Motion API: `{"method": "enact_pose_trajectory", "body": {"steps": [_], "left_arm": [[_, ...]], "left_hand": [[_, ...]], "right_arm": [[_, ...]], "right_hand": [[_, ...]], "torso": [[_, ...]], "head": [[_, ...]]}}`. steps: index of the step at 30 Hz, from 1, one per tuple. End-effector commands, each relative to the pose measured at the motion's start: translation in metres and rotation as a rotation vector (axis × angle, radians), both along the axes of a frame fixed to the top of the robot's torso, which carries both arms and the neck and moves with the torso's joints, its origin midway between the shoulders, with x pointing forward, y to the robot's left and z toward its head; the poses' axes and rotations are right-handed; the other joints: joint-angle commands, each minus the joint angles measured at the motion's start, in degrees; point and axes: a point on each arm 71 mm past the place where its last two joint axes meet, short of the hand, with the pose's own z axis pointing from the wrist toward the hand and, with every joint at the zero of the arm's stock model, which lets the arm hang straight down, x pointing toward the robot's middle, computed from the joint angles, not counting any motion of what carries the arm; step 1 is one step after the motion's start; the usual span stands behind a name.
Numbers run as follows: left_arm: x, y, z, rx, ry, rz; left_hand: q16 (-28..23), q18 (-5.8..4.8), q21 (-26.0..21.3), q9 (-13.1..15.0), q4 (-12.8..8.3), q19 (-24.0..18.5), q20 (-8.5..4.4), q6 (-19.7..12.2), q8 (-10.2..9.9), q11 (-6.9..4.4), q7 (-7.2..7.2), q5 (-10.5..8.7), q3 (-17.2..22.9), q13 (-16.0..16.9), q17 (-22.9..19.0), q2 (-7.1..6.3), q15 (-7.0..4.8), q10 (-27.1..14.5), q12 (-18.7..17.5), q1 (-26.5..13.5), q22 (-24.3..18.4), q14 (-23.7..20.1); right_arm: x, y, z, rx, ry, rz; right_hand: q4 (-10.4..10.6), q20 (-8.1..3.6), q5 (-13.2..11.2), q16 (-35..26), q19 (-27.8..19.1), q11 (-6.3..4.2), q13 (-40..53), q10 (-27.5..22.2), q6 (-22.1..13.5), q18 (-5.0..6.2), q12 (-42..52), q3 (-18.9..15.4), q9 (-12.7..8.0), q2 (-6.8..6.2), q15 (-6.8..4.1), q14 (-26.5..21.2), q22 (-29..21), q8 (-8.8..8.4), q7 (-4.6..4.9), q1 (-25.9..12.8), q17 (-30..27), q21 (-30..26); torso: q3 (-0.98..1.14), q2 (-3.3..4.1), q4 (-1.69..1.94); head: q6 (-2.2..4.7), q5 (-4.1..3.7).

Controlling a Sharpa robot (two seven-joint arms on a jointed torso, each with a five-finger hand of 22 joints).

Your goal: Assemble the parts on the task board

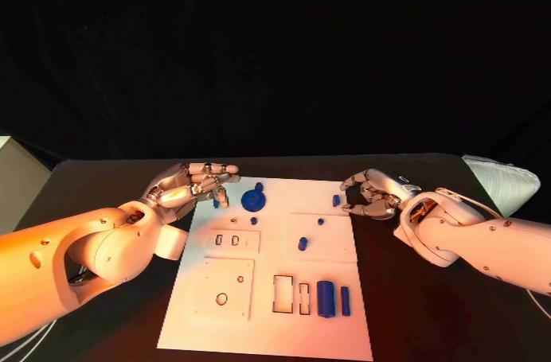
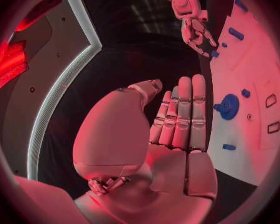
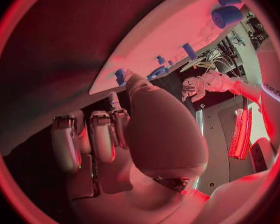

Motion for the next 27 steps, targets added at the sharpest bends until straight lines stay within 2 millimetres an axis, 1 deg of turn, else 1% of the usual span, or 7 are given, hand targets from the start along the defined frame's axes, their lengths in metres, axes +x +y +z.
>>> {"method": "enact_pose_trajectory", "body": {"steps": [1,8,12,15,19,21,27], "left_arm": [[-0.001,-0.003,0.001,-0.011,-0.008,-0.022],[-0.001,-0.002,0.001,-0.010,-0.008,-0.020],[-0.001,-0.002,0.001,-0.010,-0.007,-0.021],[-0.001,-0.002,0.001,-0.010,-0.007,-0.021],[-0.001,-0.002,0.001,-0.009,-0.007,-0.021],[-0.001,-0.002,0.001,-0.009,-0.007,-0.021],[0.000,-0.001,0.001,-0.009,-0.007,-0.020]], "left_hand": [[0.3,0.40,0.2,0.1,0.0,-0.2,0.04,-0.4,-0.3,0.09,0.50,-0.18,0.2,0.1,-0.1,0.14,-0.11,-0.4,0.1,-0.4,0.1,-0.4],[0.3,0.40,0.2,0.1,0.0,-0.2,0.04,-0.4,-0.3,0.09,0.50,-0.18,0.2,0.1,-0.1,0.14,-0.11,-0.4,0.1,-0.4,0.1,-0.4],[0.3,0.40,0.2,0.1,0.0,-0.2,0.04,-0.4,-0.3,0.09,0.50,-0.18,0.2,0.1,-0.1,0.14,-0.11,-0.4,0.1,-0.4,0.1,-0.4],[0.3,0.40,0.2,0.1,0.0,-0.2,0.04,-0.4,-0.3,0.09,0.50,-0.18,0.2,0.1,-0.1,0.14,-0.11,-0.4,0.1,-0.4,0.1,-0.4],[0.3,0.40,0.2,0.1,0.0,-0.2,0.04,-0.4,-0.3,0.09,0.50,-0.18,0.2,0.1,-0.1,0.14,-0.11,-0.4,0.1,-0.4,0.1,-0.4],[0.3,0.40,0.2,0.1,0.0,-0.2,0.04,-0.4,-0.3,0.09,0.50,-0.18,0.2,0.1,-0.1,0.14,-0.11,-0.4,0.1,-0.4,0.1,-0.4],[0.3,0.40,0.2,0.1,0.0,-0.2,0.04,-0.4,-0.3,0.09,0.50,-0.18,0.2,0.1,-0.1,0.14,-0.11,-0.4,0.1,-0.4,0.1,-0.4]], "right_arm": [[0.002,0.003,-0.003,-0.004,0.011,0.005],[0.005,0.008,-0.008,-0.002,0.018,0.005],[0.005,0.011,-0.010,0.000,0.025,0.012],[0.005,0.015,-0.012,0.001,0.030,0.018],[0.006,0.017,-0.014,0.002,0.034,0.020],[0.006,0.017,-0.014,0.002,0.034,0.019],[0.007,0.017,-0.015,0.002,0.033,0.014]], "right_hand": [[0.2,0.46,0.4,0.1,6.0,-0.09,8.6,0.3,0.8,-0.83,0.4,0.2,0.1,0.11,0.27,5.3,15.1,0.23,-0.04,0.8,12.2,0.3],[0.4,0.37,0.7,0.1,6.0,-0.25,8.8,0.5,1.8,-0.83,0.6,0.7,0.2,0.52,0.14,5.3,15.1,0.73,-0.22,1.0,12.2,0.3],[0.5,0.31,0.8,0.1,6.0,-0.34,9.0,0.6,2.2,-0.83,0.7,1.0,0.3,0.59,0.07,5.3,15.1,0.97,-0.33,1.0,12.3,0.3],[0.6,0.24,0.8,0.1,6.0,-0.44,9.0,0.7,2.7,-0.83,0.8,1.2,0.3,0.62,-0.01,5.3,15.1,1.22,-0.44,1.0,12.3,0.3],[0.7,0.07,0.9,0.1,6.0,-0.67,9.2,0.9,3.7,-0.83,1.0,1.7,0.5,0.73,-0.22,5.3,15.1,1.81,-0.71,1.0,12.3,0.3],[0.7,-0.01,1.0,0.1,6.0,-0.78,9.3,1.0,4.0,-0.83,1.0,1.9,0.5,0.77,-0.31,5.3,15.1,2.02,-0.83,1.0,12.3,0.3],[0.7,-0.30,1.1,0.1,6.0,-1.16,9.4,1.2,5.1,-0.83,1.2,2.7,0.7,0.99,-0.64,5.3,15.1,2.73,-1.27,1.2,12.3,0.3]], "torso": [[-0.03,-0.04,0.04],[-0.04,-0.02,0.01],[-0.10,-0.07,-0.01],[-0.06,-0.05,-0.01],[-0.02,-0.03,-0.04],[-0.06,-0.05,-0.02],[-0.06,-0.07,-0.02]], "head": [[-0.03,0.01],[-0.28,0.20],[-0.39,0.21],[-0.45,0.28],[-0.49,0.29],[-0.58,0.30],[-0.66,0.36]]}}
